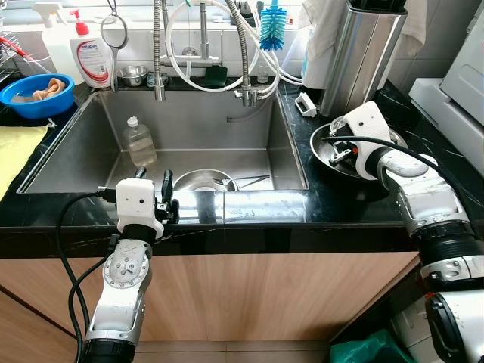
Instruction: Kitchen organization
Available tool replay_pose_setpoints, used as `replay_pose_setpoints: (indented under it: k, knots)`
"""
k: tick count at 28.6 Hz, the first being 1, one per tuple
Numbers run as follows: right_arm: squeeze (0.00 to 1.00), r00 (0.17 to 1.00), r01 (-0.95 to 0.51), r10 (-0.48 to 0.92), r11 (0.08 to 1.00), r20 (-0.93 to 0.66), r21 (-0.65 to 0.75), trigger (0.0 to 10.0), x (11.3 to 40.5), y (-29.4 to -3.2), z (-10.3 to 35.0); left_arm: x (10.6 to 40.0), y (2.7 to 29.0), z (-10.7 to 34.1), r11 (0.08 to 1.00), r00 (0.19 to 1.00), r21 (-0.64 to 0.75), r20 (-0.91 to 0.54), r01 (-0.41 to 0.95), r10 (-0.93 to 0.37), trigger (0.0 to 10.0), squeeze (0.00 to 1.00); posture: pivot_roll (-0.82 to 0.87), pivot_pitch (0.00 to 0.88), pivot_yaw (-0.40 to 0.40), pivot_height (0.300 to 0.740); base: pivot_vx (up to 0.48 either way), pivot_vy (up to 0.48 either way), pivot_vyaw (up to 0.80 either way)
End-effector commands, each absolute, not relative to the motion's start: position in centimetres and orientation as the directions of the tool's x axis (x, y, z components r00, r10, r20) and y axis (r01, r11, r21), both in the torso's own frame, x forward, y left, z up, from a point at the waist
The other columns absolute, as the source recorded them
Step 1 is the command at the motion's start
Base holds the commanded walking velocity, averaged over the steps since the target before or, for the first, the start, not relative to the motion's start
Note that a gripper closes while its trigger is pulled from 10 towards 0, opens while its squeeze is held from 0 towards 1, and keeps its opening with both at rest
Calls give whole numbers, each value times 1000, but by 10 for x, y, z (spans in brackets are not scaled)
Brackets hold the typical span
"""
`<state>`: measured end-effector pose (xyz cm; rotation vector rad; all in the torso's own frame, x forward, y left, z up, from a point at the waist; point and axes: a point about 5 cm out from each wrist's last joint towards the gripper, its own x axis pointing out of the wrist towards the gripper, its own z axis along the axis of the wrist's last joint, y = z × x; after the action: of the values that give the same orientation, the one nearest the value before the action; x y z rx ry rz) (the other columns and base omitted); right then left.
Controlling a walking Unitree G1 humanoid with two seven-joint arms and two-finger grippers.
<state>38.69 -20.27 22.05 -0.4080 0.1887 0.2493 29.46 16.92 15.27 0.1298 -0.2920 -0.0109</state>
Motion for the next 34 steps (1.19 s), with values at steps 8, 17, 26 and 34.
replay_pose_setpoints:
  k: [8, 17, 26, 34]
  knots:
    - [0, 986, -164, 161, 904, -42, -395, 10000, 387, -199, 259, 295, 171, 144, 991, 969, 132, 248, -8, -25, 10000, 0, -100, 0, -12, 706, 0, 0, 0]
    - [0, 974, -109, 184, 894, 135, -435, 10000, 385, -188, 288, 294, 170, 144, 991, 968, 131, 250, -9, -24, 10000, 0, -96, 0, -14, 706, 0, 0, 0]
    - [0, 844, -415, 495, 847, 207, -331, 10000, 376, -150, 282, 294, 168, 145, 991, 965, 131, 259, -7, -28, 10000, 0, -92, 0, -18, 706, 0, 0, 0]
    - [0, 712, -639, 681, 729, 170, -245, 10000, 365, -129, 258, 293, 170, 146, 991, 964, 131, 265, -16, -19, 10000, 0, -82, 0, -24, 706, 0, 0, 0]
